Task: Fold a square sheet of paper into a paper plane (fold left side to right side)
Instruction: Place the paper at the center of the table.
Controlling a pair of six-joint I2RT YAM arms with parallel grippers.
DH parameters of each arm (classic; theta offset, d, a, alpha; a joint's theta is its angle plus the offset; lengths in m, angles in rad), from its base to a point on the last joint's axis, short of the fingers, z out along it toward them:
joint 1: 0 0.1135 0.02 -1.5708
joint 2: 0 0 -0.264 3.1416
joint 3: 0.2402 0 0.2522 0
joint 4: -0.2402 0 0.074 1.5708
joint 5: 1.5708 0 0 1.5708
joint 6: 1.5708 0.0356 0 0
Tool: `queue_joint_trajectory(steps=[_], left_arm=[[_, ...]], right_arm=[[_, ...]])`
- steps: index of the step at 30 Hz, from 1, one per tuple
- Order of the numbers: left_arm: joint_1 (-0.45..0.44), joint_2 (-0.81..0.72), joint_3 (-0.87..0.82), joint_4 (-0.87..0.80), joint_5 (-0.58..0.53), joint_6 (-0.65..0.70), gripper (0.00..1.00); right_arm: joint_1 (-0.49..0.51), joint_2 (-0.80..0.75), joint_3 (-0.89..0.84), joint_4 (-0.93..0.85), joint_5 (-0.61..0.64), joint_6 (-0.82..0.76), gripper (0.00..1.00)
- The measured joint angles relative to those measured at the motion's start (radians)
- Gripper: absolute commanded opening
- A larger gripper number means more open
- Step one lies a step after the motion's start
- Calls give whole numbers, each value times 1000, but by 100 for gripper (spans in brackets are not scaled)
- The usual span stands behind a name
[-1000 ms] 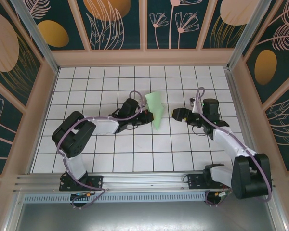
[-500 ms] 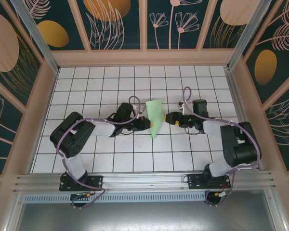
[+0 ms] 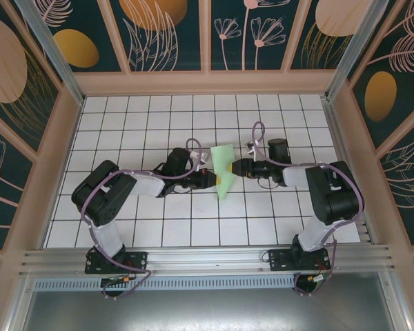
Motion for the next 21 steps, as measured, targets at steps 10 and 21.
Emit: queue_joint_trajectory(steps=[10, 21], left_arm=[[0, 51, -6, 18, 31, -4, 9], [0, 102, -11, 35, 34, -5, 26]], right_arm=[[0, 2, 1, -51, 62, -36, 13], [5, -3, 1, -142, 139, -51, 0]])
